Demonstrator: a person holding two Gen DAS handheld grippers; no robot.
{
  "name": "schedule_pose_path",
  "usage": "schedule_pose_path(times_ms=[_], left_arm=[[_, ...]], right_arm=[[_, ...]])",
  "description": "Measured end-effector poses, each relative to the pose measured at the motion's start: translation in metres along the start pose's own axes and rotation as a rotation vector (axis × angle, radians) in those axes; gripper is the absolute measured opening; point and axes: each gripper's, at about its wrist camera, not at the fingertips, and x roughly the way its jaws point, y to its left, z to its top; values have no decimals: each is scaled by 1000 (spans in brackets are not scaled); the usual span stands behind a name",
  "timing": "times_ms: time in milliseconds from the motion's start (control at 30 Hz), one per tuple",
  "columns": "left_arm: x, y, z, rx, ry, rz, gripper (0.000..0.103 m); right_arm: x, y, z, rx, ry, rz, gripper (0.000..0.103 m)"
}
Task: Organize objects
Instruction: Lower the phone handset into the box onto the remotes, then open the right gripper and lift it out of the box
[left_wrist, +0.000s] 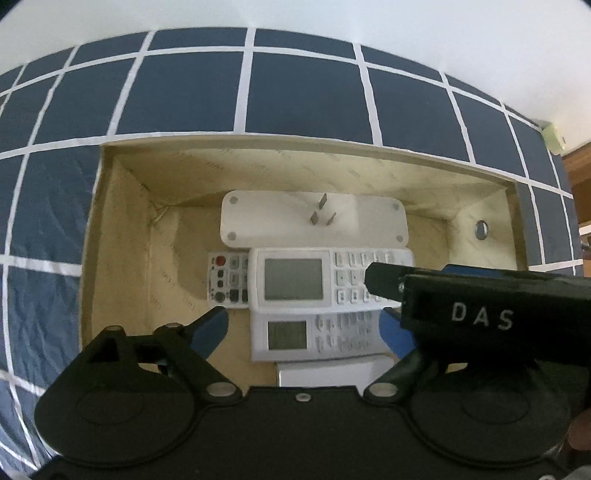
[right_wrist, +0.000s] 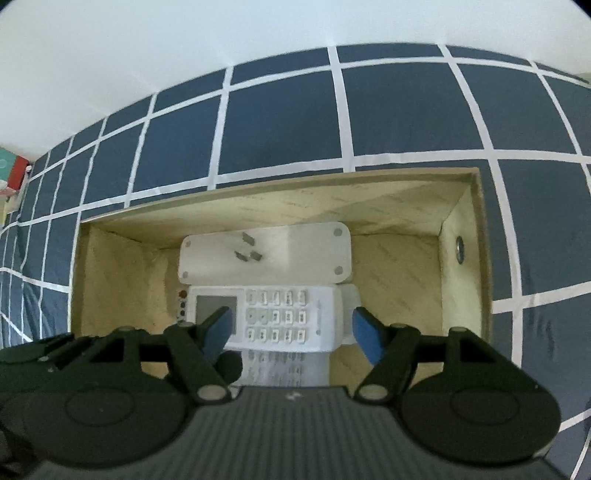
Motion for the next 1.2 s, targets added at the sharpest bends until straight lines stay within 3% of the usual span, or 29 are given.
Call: schedule_pose_path(times_ms=[167, 333, 533, 767, 1000, 1200], left_arm=[[-16, -6, -17, 4, -25, 14, 93], [-33, -12, -34, 6, -56, 29, 95], [-57, -21, -57, -1, -109, 55, 96], [-83, -36, -83, 0, -163, 71, 103], [-96, -56, -108, 19, -180, 80, 103], [-99, -83, -127, 41, -189, 79, 103]], right_arm=[[-21, 1, -10, -18, -34, 1, 74], [-44, -3, -25, -13, -66, 4, 86], [-77, -11, -46, -12, -115, 7, 92], [-108, -26, -75, -9, -159, -4, 96], [-133, -46, -104, -11, -193, -21, 103], [-152, -72, -124, -7, -213, -32, 103]])
